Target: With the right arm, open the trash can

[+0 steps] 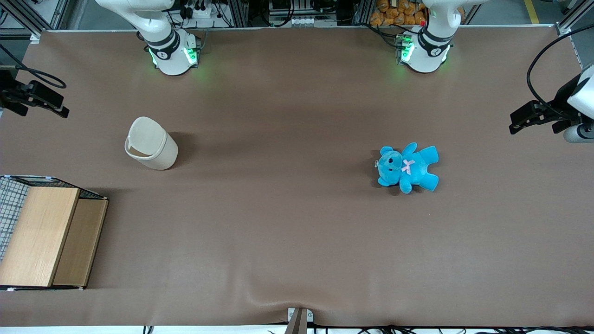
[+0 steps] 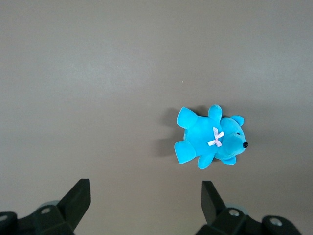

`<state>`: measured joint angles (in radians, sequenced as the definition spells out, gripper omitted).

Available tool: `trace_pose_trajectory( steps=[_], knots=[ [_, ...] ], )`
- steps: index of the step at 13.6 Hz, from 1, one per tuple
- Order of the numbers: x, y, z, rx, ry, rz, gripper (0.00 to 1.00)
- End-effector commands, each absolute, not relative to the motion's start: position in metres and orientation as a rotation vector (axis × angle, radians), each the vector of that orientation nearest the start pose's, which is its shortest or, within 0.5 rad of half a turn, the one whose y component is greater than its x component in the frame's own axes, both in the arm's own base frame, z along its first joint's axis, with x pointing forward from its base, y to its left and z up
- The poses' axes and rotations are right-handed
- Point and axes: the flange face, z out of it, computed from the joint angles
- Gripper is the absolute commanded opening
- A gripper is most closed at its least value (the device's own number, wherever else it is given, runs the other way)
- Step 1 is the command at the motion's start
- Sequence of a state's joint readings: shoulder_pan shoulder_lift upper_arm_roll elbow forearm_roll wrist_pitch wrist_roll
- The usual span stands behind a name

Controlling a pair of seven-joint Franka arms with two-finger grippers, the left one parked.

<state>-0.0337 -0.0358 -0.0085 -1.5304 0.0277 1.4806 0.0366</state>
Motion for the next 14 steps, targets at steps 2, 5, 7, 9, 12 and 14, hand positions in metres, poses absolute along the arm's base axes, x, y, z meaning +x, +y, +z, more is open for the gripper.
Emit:
trace_pose_trajectory(
  steps=[2, 5, 7, 9, 12, 14],
  knots=[
    [0.5375, -0.0271, 0.6600, -3.095, 0.102, 0.017, 1.00],
    [0.5379, -0.0284, 0.6591, -3.106, 0.104, 0.020, 1.00],
    [0.5374, -0.0283, 0.6580, -3.105, 0.107, 0.030, 1.00],
    [0.5372, -0.0285, 0.6578, -3.107, 0.102, 0.032, 1.00],
    [0.5371, -0.0277, 0.6577, -3.107, 0.100, 0.035, 1.00],
    [0.5370, -0.0276, 0.6576, -3.107, 0.100, 0.037, 1.00]
  ],
)
